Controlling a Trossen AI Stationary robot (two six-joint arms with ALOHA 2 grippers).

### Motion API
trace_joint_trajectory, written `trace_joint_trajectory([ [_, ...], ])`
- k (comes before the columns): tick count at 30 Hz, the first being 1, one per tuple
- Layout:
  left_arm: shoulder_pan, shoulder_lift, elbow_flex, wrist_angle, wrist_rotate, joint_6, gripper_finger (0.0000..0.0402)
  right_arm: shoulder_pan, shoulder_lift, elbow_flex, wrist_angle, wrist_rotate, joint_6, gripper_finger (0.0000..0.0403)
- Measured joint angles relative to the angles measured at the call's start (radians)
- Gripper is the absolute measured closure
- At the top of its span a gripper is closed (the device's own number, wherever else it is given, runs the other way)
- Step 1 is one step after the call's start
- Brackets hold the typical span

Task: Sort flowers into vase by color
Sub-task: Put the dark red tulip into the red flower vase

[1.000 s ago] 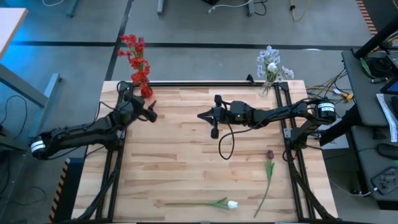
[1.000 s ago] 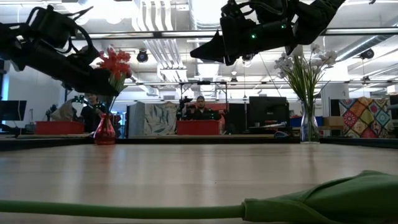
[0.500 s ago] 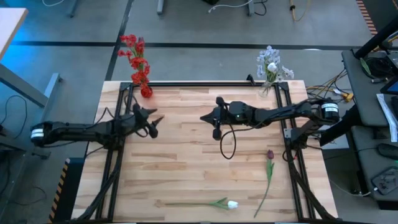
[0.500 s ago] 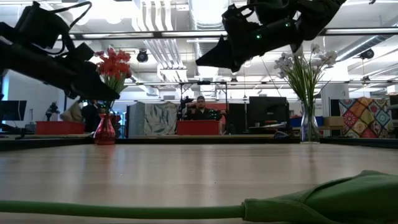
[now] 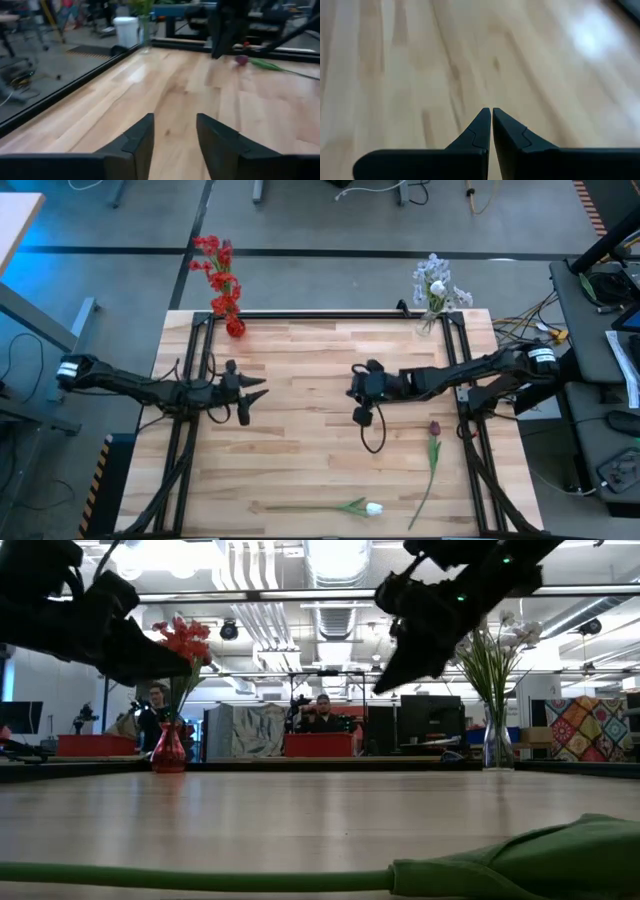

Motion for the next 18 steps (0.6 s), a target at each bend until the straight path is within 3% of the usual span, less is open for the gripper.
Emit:
trace_joint_trajectory([
  [7,-0.052,0.071,-0.056,0.226,0.001,0.050,0.0330,0.071,-0.023,0.000,-0.213,0.057,0.157,0.0391],
  [11,-0.055,0.111,-0.062,0.274,0.007,0.048,0.0354,0.116,-0.046,0.000,-0.314,0.074,0.252,0.0391],
  [18,-0.055,0.184,-0.059,0.338,0.042,0.045,0.0365,0.229,-0.086,0.000,-0.586,0.102,0.548,0.0391],
])
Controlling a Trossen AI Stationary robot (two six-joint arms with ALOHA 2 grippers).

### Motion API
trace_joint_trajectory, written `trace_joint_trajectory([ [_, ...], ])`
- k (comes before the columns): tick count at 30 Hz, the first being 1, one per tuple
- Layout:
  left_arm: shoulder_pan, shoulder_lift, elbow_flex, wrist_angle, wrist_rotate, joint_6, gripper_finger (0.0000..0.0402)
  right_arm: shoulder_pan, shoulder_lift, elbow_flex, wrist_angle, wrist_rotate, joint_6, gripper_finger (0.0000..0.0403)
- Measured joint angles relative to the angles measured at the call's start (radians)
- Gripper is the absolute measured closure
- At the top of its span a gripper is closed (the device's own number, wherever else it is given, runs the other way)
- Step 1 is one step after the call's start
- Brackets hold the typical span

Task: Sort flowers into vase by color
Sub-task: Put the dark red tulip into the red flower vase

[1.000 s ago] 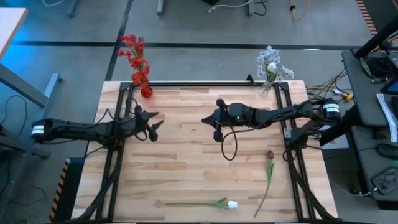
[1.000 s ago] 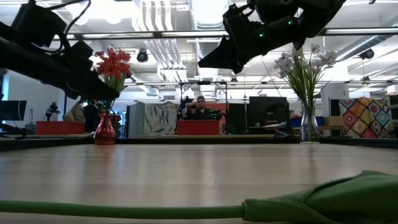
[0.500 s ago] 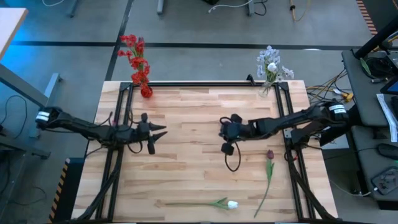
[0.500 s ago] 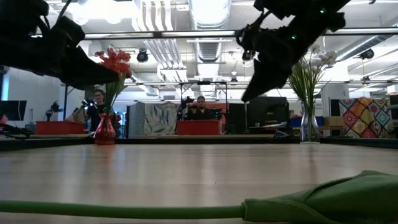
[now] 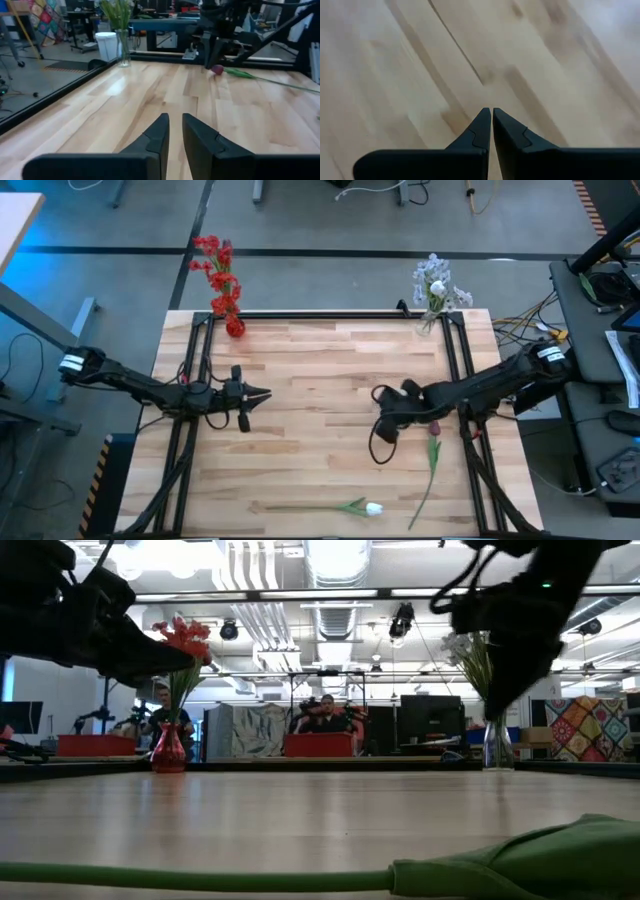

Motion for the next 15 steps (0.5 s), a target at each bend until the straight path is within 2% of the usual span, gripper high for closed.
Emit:
trace_joint_trajectory([
  [4,0.000,0.042,0.000,0.038,0.018,-0.001,0.0365,0.071,-0.002,0.000,-0.144,0.000,0.218,0.0391],
  [7,0.000,0.077,0.000,0.066,0.018,-0.004,0.0365,0.136,0.001,0.000,-0.215,-0.062,0.380,0.0391],
  [15,0.000,0.161,0.000,0.128,0.018,-0.022,0.0365,0.364,0.019,-0.002,-0.210,-0.212,0.690,0.0390],
])
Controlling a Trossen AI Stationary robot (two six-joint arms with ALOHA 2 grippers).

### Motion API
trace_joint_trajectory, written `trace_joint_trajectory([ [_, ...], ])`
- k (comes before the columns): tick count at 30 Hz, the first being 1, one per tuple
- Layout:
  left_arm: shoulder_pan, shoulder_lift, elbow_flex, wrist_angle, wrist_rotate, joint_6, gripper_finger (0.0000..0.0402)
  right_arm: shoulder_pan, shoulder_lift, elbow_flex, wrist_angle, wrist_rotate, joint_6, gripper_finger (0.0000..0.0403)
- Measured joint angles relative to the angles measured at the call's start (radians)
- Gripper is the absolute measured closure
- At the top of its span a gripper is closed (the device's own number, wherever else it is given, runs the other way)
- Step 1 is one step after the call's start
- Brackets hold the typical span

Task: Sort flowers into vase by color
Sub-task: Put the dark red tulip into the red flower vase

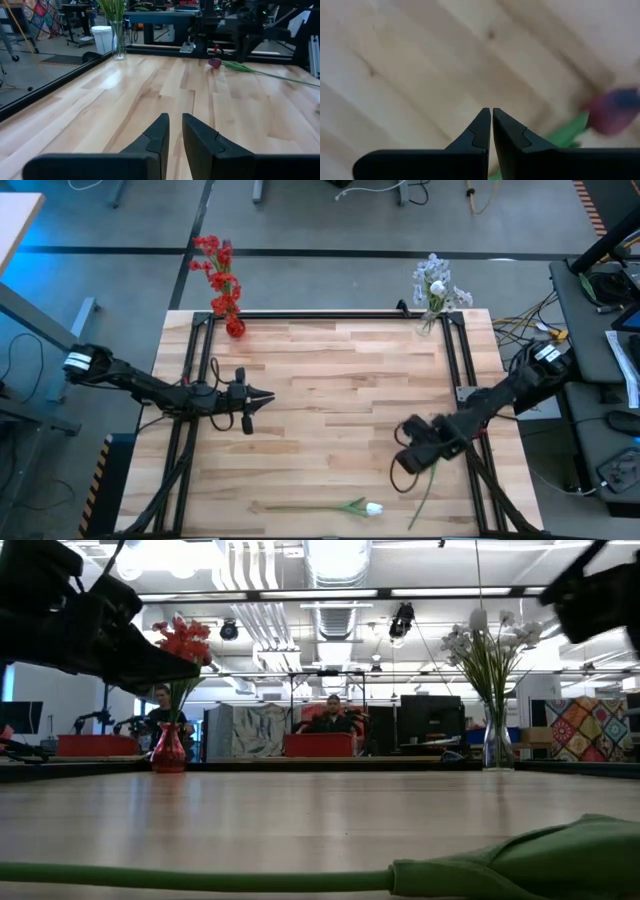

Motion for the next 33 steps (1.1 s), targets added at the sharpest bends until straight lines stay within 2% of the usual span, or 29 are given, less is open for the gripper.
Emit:
trace_joint_trajectory([
  [6,0.000,0.063,0.001,0.077,0.000,-0.004,0.0365,0.119,0.045,0.000,-0.019,0.001,0.223,0.0390],
  [9,0.000,0.089,0.001,0.099,0.000,-0.006,0.0365,0.150,0.089,0.000,-0.044,-0.054,0.321,0.0384],
  [12,0.000,0.110,0.001,0.121,0.000,-0.006,0.0365,0.161,0.143,0.000,-0.061,-0.139,0.398,0.0362],
  [17,0.000,0.136,0.001,0.157,0.000,-0.006,0.0365,0.164,0.218,0.000,-0.060,-0.232,0.491,0.0303],
  [20,0.000,0.148,0.001,0.172,0.000,-0.005,0.0365,0.163,0.238,0.003,-0.055,-0.259,0.539,0.0275],
  [23,0.000,0.159,0.001,0.180,0.000,-0.005,0.0365,0.163,0.237,0.003,-0.055,-0.266,0.573,0.0265],
  [28,0.000,0.171,0.002,0.185,0.000,-0.005,0.0365,0.167,0.227,0.000,-0.051,-0.260,0.581,0.0279],
  [33,0.000,0.179,0.002,0.187,0.000,-0.017,0.0365,0.168,0.227,0.000,-0.039,-0.254,0.537,0.0342],
])
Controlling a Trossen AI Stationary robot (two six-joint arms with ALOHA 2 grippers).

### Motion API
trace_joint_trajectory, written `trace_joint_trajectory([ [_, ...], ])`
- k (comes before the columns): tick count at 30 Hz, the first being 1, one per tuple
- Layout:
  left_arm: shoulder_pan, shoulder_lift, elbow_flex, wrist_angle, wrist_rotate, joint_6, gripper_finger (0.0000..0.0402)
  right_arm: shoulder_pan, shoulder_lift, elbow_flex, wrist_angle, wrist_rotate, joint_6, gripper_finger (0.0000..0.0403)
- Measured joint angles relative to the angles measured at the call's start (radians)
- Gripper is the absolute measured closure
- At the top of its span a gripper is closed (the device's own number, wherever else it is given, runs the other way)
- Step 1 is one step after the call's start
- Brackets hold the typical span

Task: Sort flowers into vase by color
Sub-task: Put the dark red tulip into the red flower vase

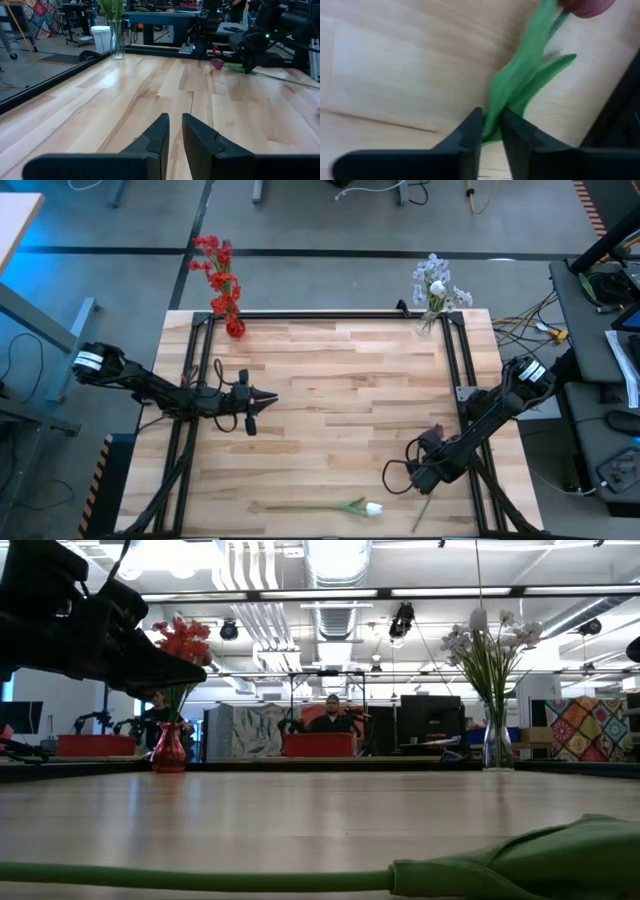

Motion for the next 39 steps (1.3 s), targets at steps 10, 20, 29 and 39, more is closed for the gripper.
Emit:
trace_joint_trajectory([
  [10,0.000,0.015,0.000,0.178,0.115,-0.008,0.0365,-0.001,-0.007,0.144,-0.113,0.227,-0.208,0.0390],
  [20,0.000,0.145,0.013,0.323,0.165,-0.011,0.0365,-0.107,-0.009,0.236,-0.161,0.755,-0.570,0.0390],
  [29,0.000,0.300,0.107,0.394,0.258,0.067,0.0365,-0.317,-0.022,0.234,0.085,0.888,-1.084,0.0390],
  [39,0.001,0.369,0.110,0.503,0.261,0.121,0.0365,-0.561,-0.022,0.125,0.862,0.538,-1.865,0.0393],
])
